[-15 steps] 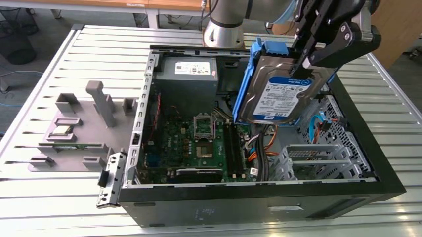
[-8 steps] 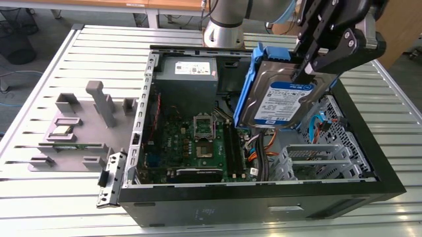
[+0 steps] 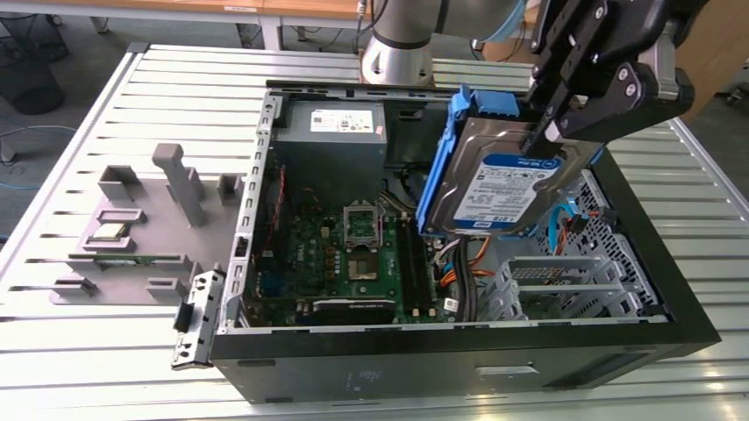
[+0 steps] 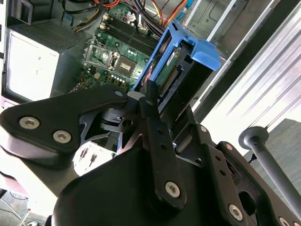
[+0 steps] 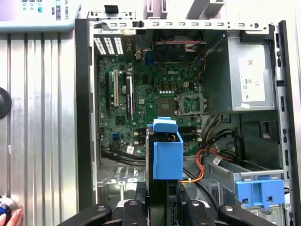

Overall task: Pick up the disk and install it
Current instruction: 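Insert the disk into the insertion slot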

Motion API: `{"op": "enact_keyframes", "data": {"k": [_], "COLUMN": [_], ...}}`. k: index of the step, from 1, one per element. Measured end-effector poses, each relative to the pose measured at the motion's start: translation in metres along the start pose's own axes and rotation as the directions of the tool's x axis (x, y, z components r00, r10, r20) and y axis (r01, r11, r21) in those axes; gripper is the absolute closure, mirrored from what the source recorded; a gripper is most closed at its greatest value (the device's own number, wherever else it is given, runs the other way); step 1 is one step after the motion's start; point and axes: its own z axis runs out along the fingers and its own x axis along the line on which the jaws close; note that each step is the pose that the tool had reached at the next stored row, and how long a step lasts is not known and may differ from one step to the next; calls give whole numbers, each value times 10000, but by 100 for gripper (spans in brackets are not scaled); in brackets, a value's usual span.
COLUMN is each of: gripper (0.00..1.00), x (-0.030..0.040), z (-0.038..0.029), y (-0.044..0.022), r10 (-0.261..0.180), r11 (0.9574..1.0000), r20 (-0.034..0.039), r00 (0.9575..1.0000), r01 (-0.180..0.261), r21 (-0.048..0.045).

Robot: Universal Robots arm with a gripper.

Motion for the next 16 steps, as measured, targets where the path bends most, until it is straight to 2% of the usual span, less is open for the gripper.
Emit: {"op": "enact_keyframes", "data": {"k": [7,16], "gripper": [65,65], "x": [60,68], "z": [5,5], "y": [-4,-5], "r10": [1,29], "r11": [10000,10000], "r20": [-3,-89], "r00": [10000,10000], "r01": [-1,-28], "r21": [9,16]}}
